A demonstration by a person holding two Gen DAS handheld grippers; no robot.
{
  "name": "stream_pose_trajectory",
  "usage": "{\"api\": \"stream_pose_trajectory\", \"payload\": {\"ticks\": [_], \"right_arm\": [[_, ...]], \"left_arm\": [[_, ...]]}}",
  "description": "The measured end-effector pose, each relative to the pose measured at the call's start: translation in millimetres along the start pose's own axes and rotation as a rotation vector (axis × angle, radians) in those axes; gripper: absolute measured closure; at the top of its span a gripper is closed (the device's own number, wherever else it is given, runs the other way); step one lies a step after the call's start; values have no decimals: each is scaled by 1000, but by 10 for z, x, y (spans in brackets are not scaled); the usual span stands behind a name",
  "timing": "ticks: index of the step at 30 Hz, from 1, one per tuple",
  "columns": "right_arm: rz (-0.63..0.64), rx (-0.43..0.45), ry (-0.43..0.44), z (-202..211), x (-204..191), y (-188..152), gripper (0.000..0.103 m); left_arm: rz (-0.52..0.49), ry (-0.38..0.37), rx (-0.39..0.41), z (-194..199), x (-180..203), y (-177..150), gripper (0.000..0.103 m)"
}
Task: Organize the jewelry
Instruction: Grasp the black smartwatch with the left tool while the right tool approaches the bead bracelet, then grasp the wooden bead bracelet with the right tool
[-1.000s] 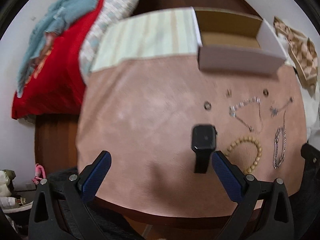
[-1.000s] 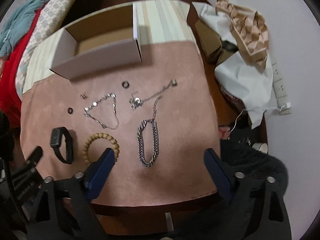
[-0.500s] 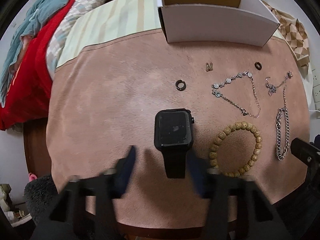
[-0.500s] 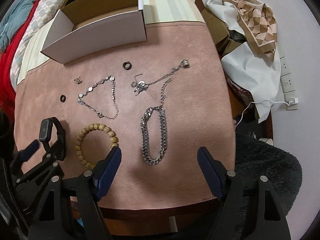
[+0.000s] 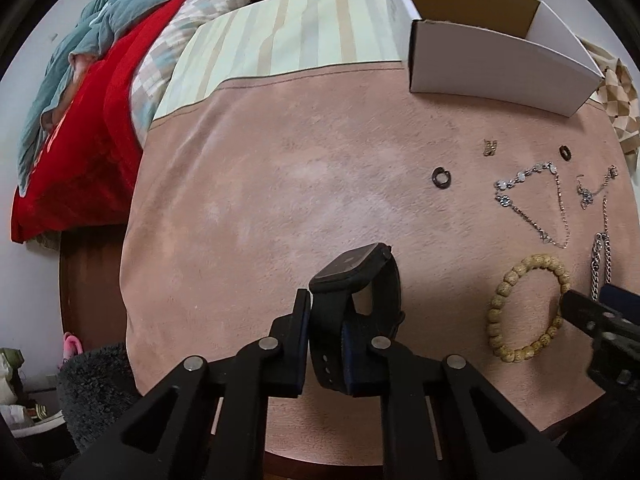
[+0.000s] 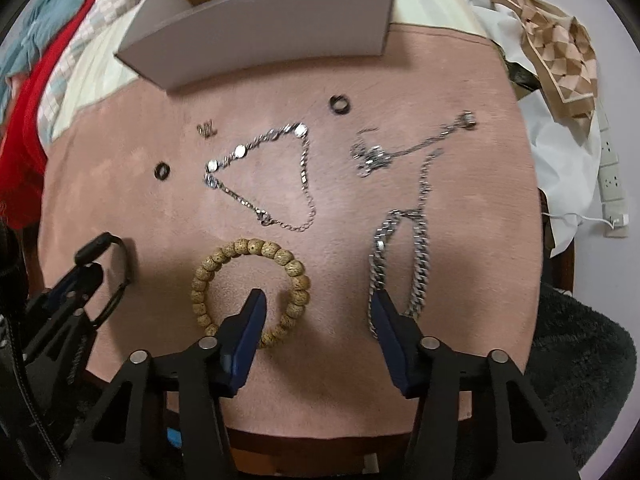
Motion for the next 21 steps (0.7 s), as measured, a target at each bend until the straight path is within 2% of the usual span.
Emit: {"api": "stream_pose_trajectory", "payload": {"ticks": [5,6,12,21], "right_arm": [[52,2,-44,-90,-137,-61,83],[62,9,-51,-88,-167,-80,94],[64,55,-1,57,-195,-118,94],[78,173,79,700,-254,-3,94]], "left_arm": [[9,-4,4,-36,-29,18,93],[10,-4,6,-31,-32,14,93],[18,-8,22,45,-31,25,93],[45,-55,78,380,-78,124,93]]}}
Point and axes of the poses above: each gripper's, at about its wrist camera, not at the fingertips, and z roughly against the way its jaws point, x to its right, y to its top, the point moved 2 cm from there along -z, roughly the way its jaws point, and after that the axes turned 8 degrees about y, right-handed, at the moved point
